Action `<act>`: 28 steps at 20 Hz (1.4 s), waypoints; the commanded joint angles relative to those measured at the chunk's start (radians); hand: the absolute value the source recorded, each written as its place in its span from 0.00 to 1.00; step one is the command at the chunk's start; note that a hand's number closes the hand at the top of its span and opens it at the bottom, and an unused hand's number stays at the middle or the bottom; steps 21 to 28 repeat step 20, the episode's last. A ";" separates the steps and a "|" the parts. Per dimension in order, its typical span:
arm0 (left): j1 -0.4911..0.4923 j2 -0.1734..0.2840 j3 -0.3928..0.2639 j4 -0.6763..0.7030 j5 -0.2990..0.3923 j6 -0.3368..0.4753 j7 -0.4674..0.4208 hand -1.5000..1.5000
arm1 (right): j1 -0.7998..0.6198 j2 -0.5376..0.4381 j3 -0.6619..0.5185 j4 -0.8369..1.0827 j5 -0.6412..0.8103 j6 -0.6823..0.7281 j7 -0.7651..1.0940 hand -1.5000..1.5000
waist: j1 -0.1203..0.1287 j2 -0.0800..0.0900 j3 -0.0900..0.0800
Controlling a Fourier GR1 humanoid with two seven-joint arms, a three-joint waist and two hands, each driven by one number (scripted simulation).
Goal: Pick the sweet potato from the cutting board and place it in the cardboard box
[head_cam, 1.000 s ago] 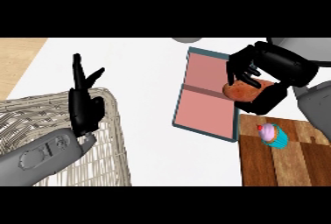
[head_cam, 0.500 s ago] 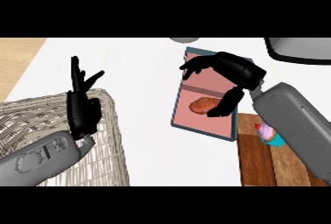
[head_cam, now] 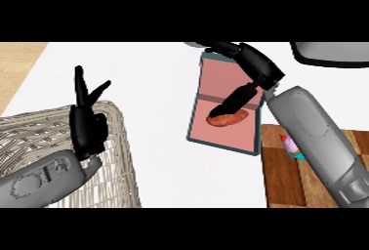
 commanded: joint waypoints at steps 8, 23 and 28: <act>0.110 0.014 -0.105 -0.105 0.034 -0.229 0.013 0.50 | -0.091 -0.072 -0.279 0.212 -0.204 0.016 0.018 0.00 | -0.011 0.019 -0.014; 0.090 0.010 -0.126 -0.132 0.026 -0.181 0.002 0.50 | -0.149 -0.317 -0.416 0.422 -0.274 0.244 -0.050 0.00 | 0.024 0.046 -0.010; 0.090 0.010 -0.126 -0.132 0.026 -0.181 0.002 0.50 | -0.149 -0.317 -0.416 0.422 -0.274 0.244 -0.050 0.00 | 0.024 0.046 -0.010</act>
